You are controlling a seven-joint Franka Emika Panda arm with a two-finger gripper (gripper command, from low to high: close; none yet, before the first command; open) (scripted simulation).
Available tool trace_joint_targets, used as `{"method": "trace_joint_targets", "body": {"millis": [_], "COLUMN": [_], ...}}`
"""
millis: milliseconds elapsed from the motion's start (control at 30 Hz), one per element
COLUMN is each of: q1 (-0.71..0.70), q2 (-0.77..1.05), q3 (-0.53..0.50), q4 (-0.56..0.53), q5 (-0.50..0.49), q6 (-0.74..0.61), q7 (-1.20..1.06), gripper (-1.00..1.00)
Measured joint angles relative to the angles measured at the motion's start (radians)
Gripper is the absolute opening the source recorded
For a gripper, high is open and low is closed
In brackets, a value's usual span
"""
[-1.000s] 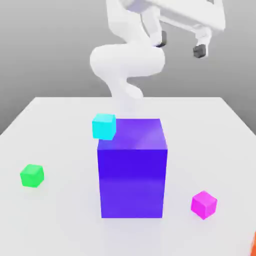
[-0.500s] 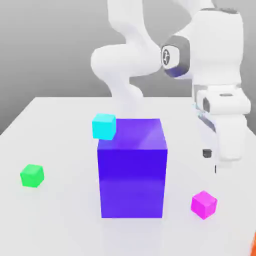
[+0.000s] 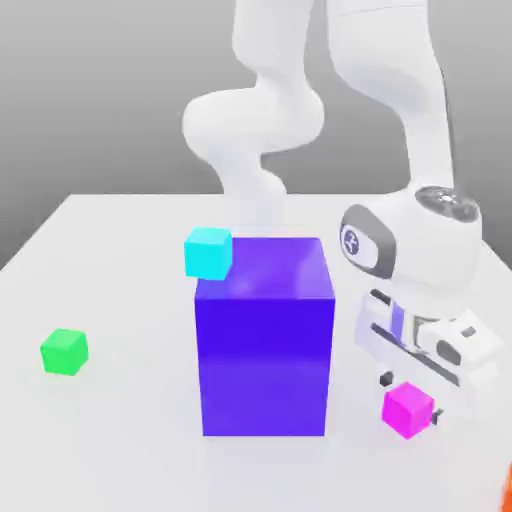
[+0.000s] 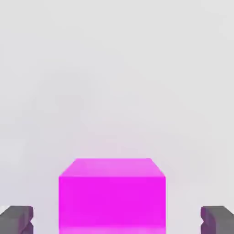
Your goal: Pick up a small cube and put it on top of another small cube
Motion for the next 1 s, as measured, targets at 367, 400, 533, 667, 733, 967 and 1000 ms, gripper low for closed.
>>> {"method": "trace_joint_targets", "body": {"millis": [367,400,533,667,733,967,1000], "q1": [-0.007,-0.008,-0.038,-0.027,-0.044,-0.182,-0.21], "q2": [-0.162,-0.194,-0.186,-0.168,-0.17,-0.235,-0.246], "q3": [0.01,0.009,-0.039,-0.075,-0.122,-0.272,-0.291], "q4": [-0.031,-0.037,0.019,0.147,0.205,0.207,0.203], "q5": [0.013,0.012,-0.086,-0.25,-0.341,-0.453,-0.463], "q6": [-0.132,-0.16,-0.213,-0.325,-0.39,-0.455,-0.461], "q7": [-0.01,-0.013,-0.09,-0.156,-0.195,-0.302,-0.318], "gripper": [-1.0,-1.0,-1.0,-1.0,-1.0,-1.0,-1.0]}}
